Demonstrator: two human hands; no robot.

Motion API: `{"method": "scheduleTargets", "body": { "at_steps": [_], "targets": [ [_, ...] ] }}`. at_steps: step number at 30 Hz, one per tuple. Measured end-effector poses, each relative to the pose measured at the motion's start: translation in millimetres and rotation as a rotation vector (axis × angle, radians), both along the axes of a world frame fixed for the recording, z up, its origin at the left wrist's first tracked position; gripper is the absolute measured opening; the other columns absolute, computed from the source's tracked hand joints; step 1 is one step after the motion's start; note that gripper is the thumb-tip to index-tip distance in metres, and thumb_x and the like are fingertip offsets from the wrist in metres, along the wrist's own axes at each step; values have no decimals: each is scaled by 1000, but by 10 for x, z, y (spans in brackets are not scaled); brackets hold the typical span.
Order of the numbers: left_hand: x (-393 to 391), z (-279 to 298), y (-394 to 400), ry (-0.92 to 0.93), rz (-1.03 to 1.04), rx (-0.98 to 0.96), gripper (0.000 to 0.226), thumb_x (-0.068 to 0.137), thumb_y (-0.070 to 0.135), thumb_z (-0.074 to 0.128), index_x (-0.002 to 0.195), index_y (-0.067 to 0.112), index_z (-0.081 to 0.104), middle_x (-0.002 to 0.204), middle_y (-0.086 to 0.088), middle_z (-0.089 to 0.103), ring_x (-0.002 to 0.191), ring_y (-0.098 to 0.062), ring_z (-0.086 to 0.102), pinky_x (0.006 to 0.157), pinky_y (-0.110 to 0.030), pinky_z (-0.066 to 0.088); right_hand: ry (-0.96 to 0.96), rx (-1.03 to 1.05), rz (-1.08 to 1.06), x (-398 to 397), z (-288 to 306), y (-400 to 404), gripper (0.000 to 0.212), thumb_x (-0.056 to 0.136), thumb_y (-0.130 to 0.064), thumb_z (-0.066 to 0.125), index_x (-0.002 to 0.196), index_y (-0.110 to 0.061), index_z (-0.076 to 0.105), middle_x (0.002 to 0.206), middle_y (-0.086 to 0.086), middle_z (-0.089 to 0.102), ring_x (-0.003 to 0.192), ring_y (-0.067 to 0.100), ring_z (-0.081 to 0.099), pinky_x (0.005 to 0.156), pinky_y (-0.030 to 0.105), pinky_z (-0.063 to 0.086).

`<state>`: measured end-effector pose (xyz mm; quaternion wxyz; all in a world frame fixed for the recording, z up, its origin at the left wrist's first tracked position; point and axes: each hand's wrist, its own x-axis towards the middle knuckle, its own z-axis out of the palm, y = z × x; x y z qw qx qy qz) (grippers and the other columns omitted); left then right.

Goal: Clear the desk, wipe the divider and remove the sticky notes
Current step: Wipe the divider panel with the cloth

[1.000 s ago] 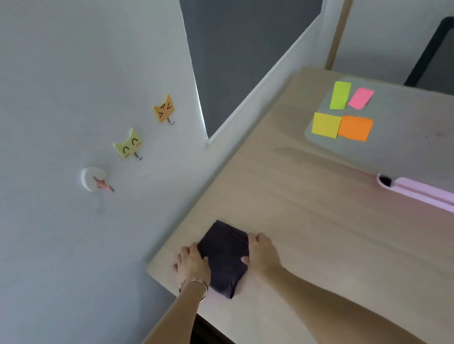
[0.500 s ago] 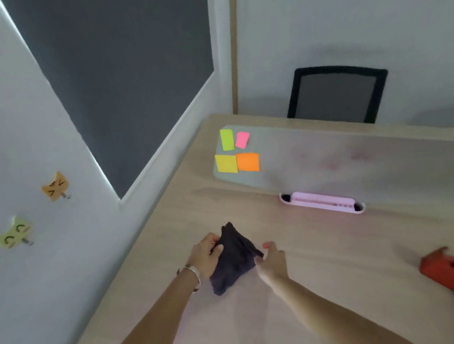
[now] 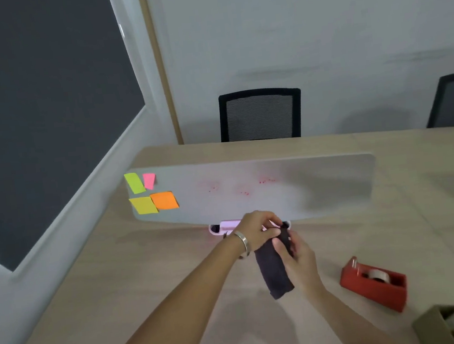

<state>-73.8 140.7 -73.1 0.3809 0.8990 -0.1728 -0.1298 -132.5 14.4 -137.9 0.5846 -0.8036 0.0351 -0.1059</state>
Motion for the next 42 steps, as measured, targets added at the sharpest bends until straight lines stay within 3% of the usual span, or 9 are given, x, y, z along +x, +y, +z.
{"method": "scheduleTargets", "body": {
  "at_steps": [4, 10, 14, 18, 23, 28, 33, 37, 42],
  "targets": [
    [245, 36, 73, -72, 219, -108, 29, 87, 26, 61, 115, 19, 62, 106, -4, 69, 83, -14, 59, 70, -14, 44, -77, -109, -66, 401, 29, -81, 13, 95, -34, 48, 99, -29, 59, 82, 0, 67, 74, 13, 62, 65, 30, 47],
    [1039, 210, 1008, -487, 625, 51, 36, 86, 31, 48, 117, 16, 61, 121, -12, 57, 115, -32, 51, 97, -39, 41, -527, -230, -317, 1239, 422, -266, 26, 94, -21, 52, 110, -6, 66, 100, 8, 54, 86, 12, 53, 80, 9, 41],
    [1543, 218, 1547, -479, 772, 401, 40, 94, 36, 39, 130, 22, 51, 149, -9, 36, 141, -29, 25, 113, -52, 16, -746, -744, -295, 1957, 189, -219, 42, 96, -23, 49, 138, -20, 48, 141, 21, 41, 126, 36, 43, 107, 45, 35],
    [1769, 27, 1943, -309, 694, 612, 49, 95, 49, 15, 122, 31, 52, 145, -1, 41, 145, -25, 17, 112, -63, -9, -806, -1407, -218, 2473, -439, -318, 75, 90, -46, 43, 151, -28, 2, 161, 5, -14, 148, 31, -4, 117, 54, -1],
    [1796, -70, 1984, -494, 664, 640, 44, 97, 44, 20, 100, 26, 59, 106, 0, 64, 117, -27, 50, 112, -65, -7, -973, -1445, -328, 2675, -721, -51, 65, 94, -46, 36, 150, -22, 13, 161, 7, -9, 149, 27, -9, 119, 53, -6],
    [1767, -23, 2078, -515, 584, 697, 48, 97, 47, 16, 114, 32, 57, 112, 2, 65, 116, -28, 53, 115, -59, -4, -1032, -1919, 290, 2486, -1628, -90, 86, 74, -5, 37, 151, -19, 3, 161, -1, -14, 148, 19, -13, 120, 44, -18],
    [1818, 148, 2222, -454, 387, 728, 58, 94, 52, 6, 120, 38, 56, 112, 3, 70, 113, -24, 60, 116, -52, -12, -981, -1687, 38, 2481, -965, -123, 89, 74, -12, 40, 151, -26, -1, 159, -2, 0, 143, 17, 6, 116, 41, 2],
    [1883, 213, 2279, -373, 309, 719, 56, 95, 51, 6, 127, 42, 50, 115, 1, 71, 116, -21, 60, 117, -52, -14, -1063, -1459, -179, 2683, -360, 797, 61, 97, -44, 33, 150, -25, 10, 161, 2, -10, 149, 22, -9, 118, 50, -7],
    [1842, 215, 2262, -337, 298, 708, 54, 95, 52, 8, 124, 42, 52, 124, 4, 64, 124, -23, 53, 114, -59, -14, -1103, -1970, 244, 2564, -1253, 1033, 76, 87, -22, 41, 152, -20, 1, 160, 3, -16, 148, 25, -15, 119, 49, -18]
  ]
}}
